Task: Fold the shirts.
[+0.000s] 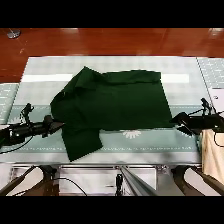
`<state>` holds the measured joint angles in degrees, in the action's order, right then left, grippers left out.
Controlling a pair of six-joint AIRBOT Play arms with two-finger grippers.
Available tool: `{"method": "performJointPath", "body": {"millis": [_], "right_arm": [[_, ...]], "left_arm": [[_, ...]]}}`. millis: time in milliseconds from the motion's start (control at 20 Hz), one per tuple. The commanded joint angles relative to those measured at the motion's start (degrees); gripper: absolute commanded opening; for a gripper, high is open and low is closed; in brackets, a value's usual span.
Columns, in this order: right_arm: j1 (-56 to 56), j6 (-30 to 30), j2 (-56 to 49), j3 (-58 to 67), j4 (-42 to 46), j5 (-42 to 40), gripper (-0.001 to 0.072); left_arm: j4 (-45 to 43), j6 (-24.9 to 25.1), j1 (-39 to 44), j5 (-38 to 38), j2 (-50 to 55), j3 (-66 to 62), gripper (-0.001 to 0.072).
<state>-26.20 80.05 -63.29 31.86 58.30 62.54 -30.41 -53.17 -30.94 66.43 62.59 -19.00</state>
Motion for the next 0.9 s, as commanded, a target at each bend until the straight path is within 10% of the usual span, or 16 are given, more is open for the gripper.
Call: {"method": "performJointPath", "body": {"millis": [0,350,400,450,500,850], "right_arm": [[0.4,-2.8,-5.6,1.7,-6.7,-1.2,0.0629],[4.9,-5.7,-9.1,1.7,-12.8,-4.4,0.0616],[7.1,-5.7,-9.1,2.1,-12.5,-5.6,0.0531],[8.9,-5.8,-9.1,3.0,-11.6,-5.8,0.0193],[10.4,-7.1,-9.1,4.6,-11.2,-4.6,0.0027],[12.8,0.2,-7.0,49.6,-5.7,9.2,0.0026]], "left_arm": [[0.0,0.0,0.0,0.1,0.0,0.0,0.0021],[0.0,0.0,0.0,0.2,0.0,0.0,0.0022],[0.0,0.0,0.0,0.4,0.0,0.0,0.0022],[0.0,0.0,0.0,0.8,0.0,0.0,0.0022],[0.1,0.0,0.0,1.4,0.0,-0.2,0.0022],[23.6,-3.1,2.5,5.9,-3.9,-25.8,0.0019]]}}
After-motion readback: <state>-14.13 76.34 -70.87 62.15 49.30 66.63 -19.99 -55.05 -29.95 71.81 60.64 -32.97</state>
